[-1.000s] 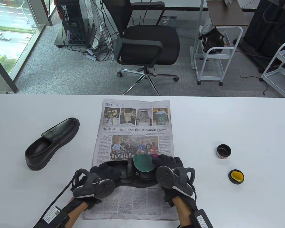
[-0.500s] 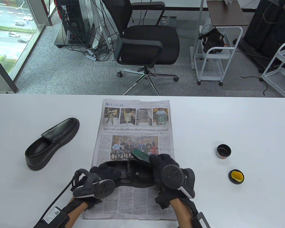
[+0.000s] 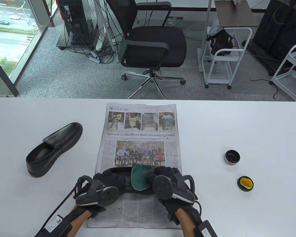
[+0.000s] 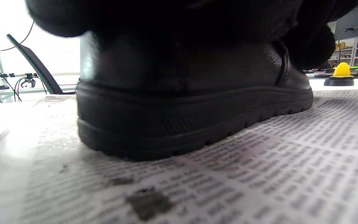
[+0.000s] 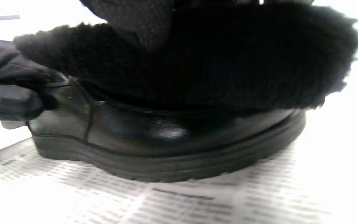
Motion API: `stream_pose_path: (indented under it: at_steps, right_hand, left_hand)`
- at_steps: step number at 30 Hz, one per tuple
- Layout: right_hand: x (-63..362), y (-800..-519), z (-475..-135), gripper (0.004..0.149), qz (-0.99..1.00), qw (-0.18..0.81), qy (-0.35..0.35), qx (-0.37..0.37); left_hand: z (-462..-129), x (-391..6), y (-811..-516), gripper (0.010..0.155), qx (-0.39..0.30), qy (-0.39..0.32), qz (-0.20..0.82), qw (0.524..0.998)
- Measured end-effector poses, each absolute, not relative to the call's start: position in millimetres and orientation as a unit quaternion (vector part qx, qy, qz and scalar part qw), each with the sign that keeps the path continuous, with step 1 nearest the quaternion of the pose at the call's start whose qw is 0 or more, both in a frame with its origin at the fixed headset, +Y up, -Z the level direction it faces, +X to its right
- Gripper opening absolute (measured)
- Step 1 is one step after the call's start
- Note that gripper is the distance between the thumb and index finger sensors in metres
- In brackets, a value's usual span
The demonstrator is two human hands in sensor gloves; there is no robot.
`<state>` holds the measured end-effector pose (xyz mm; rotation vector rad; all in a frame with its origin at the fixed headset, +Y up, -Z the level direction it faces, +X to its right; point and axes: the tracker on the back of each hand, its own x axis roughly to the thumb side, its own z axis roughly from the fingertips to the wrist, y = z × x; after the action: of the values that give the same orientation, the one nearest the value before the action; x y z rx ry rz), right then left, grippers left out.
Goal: Dip and apply built-in sponge shoe polish on shoes
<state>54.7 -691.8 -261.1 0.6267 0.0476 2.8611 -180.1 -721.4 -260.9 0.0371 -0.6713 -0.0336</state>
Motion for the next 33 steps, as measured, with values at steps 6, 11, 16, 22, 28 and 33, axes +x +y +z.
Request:
stream_pose_path:
  at_steps: [6,11,16,22,28,33]
  right_hand:
    - [85,-689,-270,0.037,0.986,0.096,0.010,0.133]
    - [112,-690,-274,0.039,0.987,0.147,-0.037,0.060]
    - [106,-681,-268,0.040,0.982,0.141,-0.113,0.049]
    - [76,-675,-260,0.041,0.953,0.229,-0.121,0.159]
    - [46,-690,-258,0.038,0.953,0.144,0.014,0.264]
    - [60,-690,-262,0.035,0.966,0.108,0.041,0.230]
  left_hand:
    - [-261,-180,-722,0.049,0.018,-0.328,-0.016,0.944]
    - [-261,-180,-722,0.049,0.018,-0.328,-0.015,0.944]
    - [-261,-180,-722,0.049,0.018,-0.328,-0.016,0.944]
    - [-261,-180,-722,0.049,0.019,-0.329,-0.016,0.944]
    - [-260,-180,-722,0.049,0.018,-0.328,-0.015,0.944]
    - [-260,-180,-722,0.049,0.019,-0.328,-0.015,0.944]
